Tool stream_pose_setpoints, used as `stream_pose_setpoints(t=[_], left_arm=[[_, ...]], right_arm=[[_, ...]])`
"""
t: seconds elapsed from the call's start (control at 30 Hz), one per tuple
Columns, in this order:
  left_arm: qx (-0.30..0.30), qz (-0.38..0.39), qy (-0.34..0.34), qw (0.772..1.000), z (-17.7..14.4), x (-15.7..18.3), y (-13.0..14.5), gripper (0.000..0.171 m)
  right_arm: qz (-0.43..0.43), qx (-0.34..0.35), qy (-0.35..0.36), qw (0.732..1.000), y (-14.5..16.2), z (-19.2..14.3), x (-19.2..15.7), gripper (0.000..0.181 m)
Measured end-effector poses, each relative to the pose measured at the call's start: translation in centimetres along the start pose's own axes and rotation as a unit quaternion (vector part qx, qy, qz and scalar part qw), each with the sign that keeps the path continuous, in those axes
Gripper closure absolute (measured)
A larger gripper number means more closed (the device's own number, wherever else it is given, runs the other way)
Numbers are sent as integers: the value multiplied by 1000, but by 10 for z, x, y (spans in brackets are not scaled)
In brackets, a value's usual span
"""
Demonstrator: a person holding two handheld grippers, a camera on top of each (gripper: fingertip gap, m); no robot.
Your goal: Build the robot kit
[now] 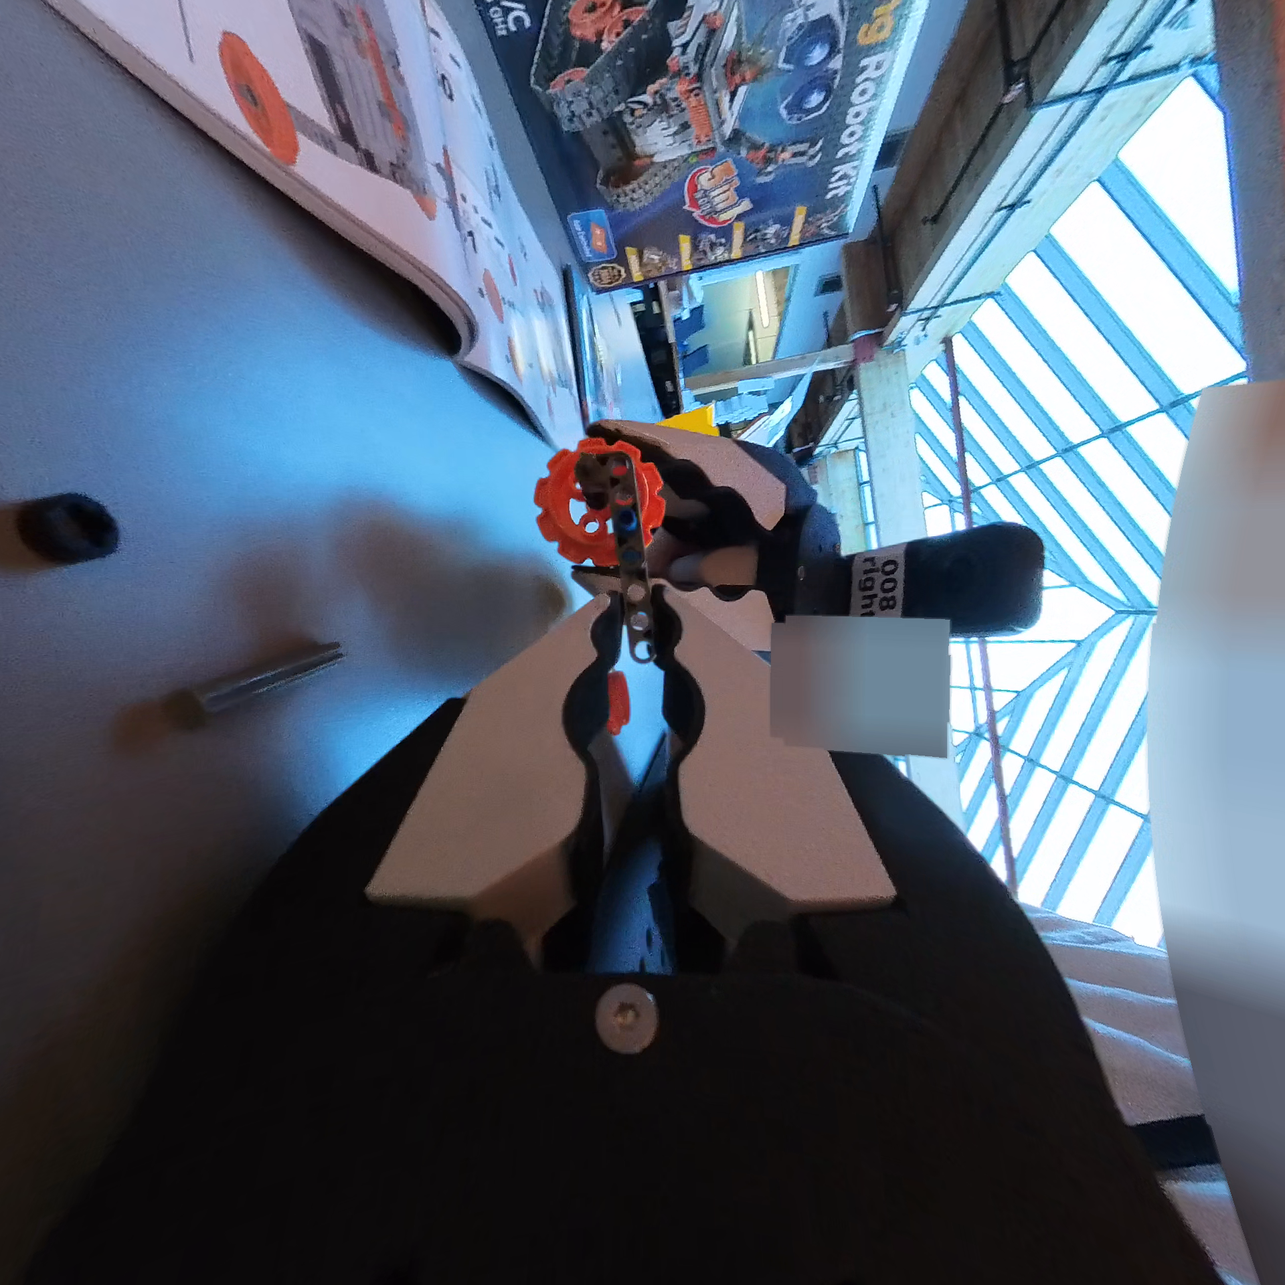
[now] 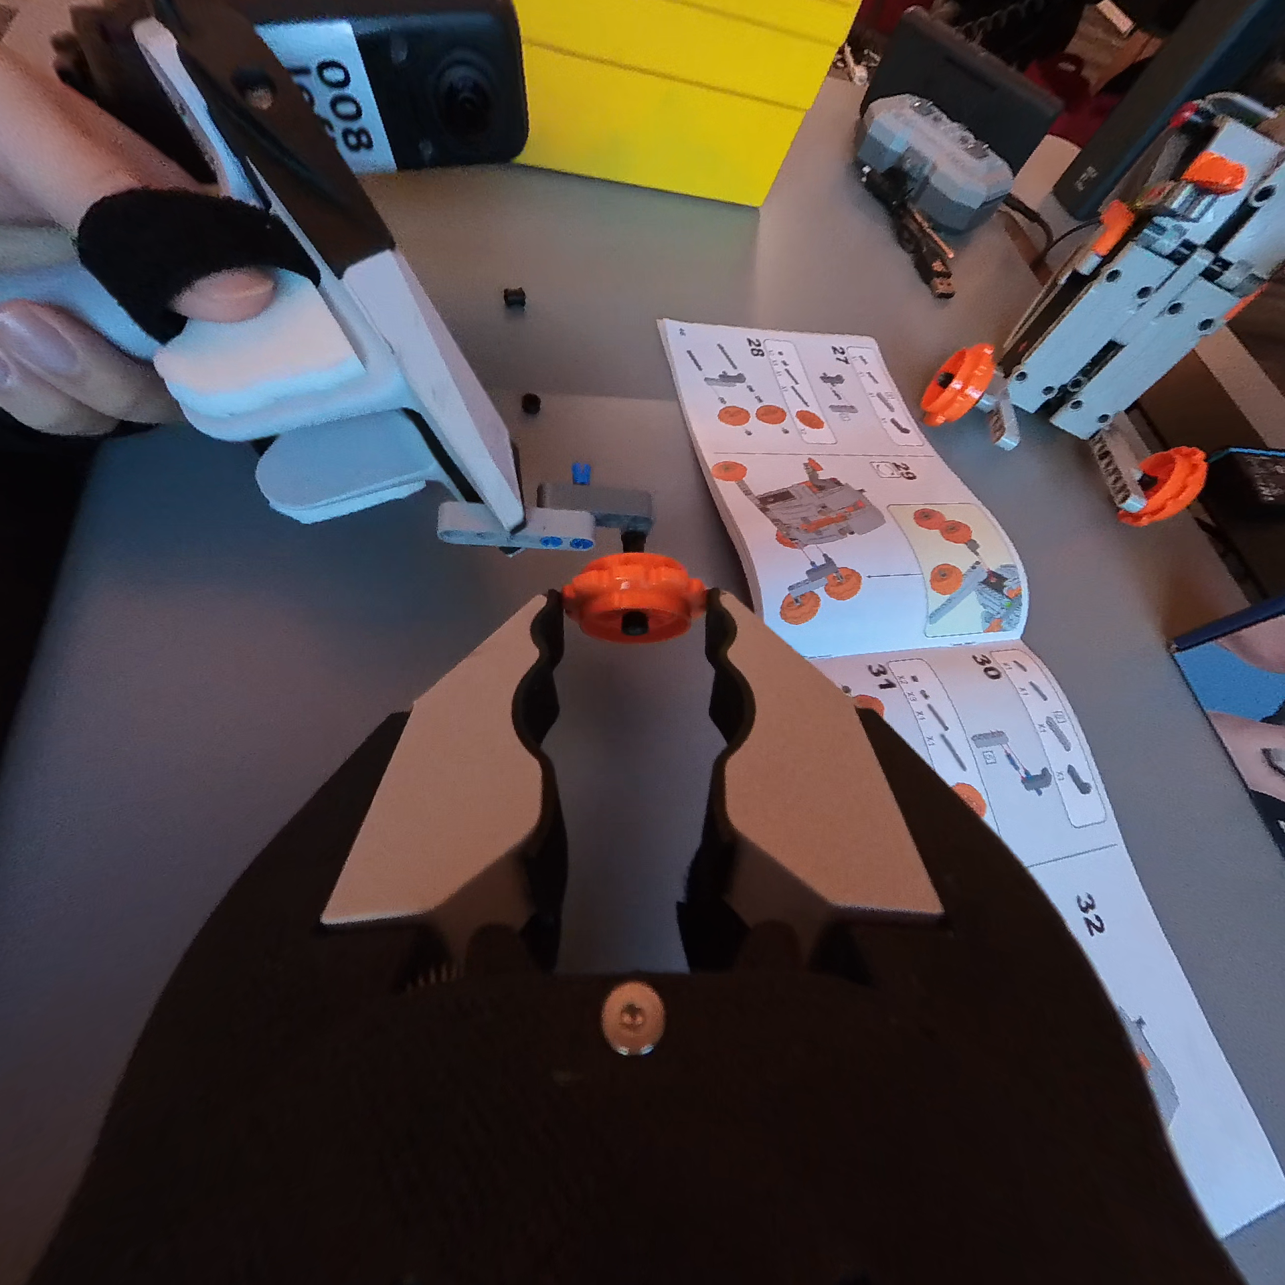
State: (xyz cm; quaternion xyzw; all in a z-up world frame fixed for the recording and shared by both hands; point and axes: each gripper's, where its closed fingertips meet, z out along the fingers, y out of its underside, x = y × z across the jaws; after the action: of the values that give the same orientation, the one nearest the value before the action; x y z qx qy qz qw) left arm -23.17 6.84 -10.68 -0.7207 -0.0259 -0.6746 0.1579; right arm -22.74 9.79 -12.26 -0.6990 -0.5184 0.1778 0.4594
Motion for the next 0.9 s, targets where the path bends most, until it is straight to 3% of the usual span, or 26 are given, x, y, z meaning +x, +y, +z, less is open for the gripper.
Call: stream_pose_setpoints(t=[0.9], left_arm=[[-81,-18,-19,996,-3,-6,22,165]], right_arm=[[-60,-30,-28,997,12,15,-8,141]])
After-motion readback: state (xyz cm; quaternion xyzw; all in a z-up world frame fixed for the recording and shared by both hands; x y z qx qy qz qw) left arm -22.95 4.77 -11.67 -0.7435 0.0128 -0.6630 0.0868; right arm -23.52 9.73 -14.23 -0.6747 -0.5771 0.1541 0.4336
